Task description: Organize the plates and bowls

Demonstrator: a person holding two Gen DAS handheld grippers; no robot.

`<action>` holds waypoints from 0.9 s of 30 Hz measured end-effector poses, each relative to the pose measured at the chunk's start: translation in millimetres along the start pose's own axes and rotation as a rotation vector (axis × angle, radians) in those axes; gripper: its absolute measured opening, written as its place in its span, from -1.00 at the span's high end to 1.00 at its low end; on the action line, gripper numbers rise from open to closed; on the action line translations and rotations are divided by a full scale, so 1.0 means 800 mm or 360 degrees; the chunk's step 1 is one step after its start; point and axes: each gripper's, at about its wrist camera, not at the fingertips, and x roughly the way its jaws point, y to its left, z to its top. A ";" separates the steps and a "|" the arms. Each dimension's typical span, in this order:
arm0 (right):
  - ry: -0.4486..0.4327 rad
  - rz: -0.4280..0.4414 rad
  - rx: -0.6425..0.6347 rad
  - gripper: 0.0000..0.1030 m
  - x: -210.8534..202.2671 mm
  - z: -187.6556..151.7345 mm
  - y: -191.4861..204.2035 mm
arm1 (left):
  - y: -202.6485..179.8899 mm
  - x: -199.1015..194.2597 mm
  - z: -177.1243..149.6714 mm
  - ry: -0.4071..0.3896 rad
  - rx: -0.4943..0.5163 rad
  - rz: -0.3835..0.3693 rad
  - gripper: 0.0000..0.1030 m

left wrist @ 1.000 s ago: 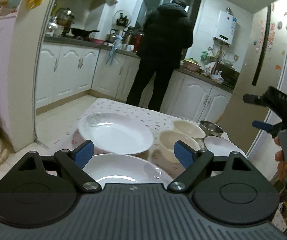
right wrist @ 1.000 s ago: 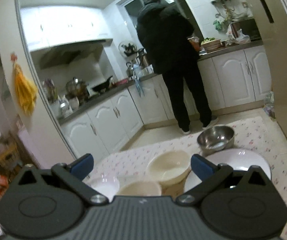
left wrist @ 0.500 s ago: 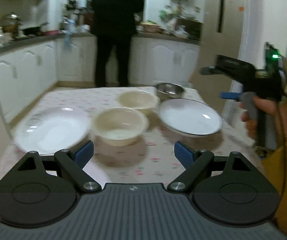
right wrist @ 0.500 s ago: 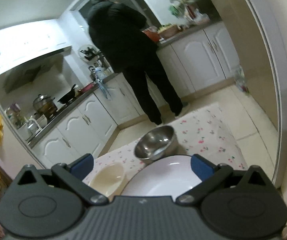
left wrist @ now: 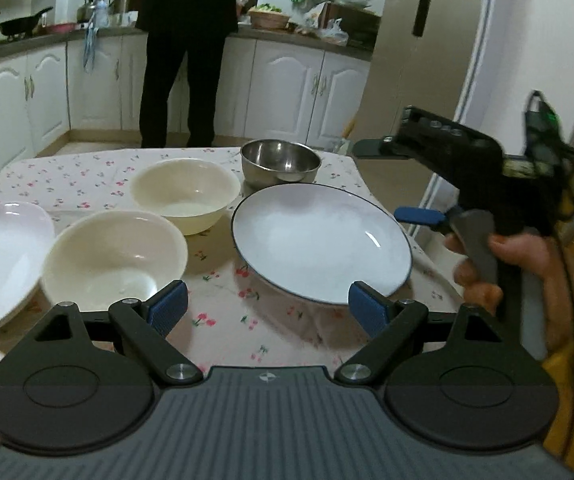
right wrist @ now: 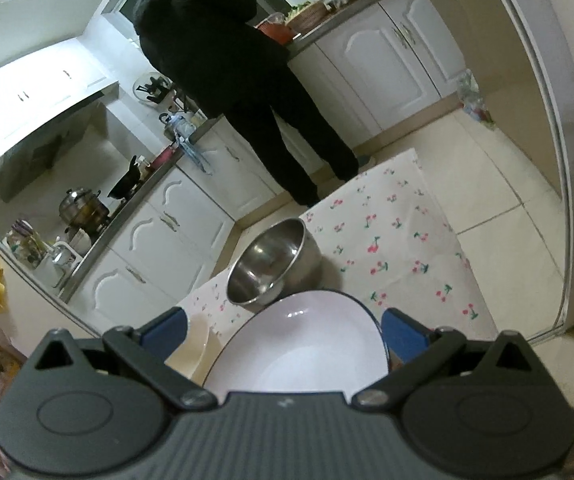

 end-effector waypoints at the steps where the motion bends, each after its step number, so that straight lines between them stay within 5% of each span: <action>1: 0.0003 0.0014 0.0024 -0.99 0.001 0.001 -0.005 | 0.000 0.007 0.002 0.0006 -0.0006 -0.0013 -1.00; 12: 0.0036 0.0090 0.0127 -0.99 0.003 0.006 -0.023 | -0.018 0.068 0.024 0.0056 0.0009 0.0050 -0.23; 19: 0.0062 0.0113 0.0146 -1.00 0.007 0.006 -0.026 | -0.011 0.084 0.029 0.0068 -0.0014 0.0125 0.05; 27: 0.0082 0.0122 0.0156 -1.00 0.010 0.004 -0.027 | -0.011 0.088 0.026 0.0069 -0.0014 0.0148 0.07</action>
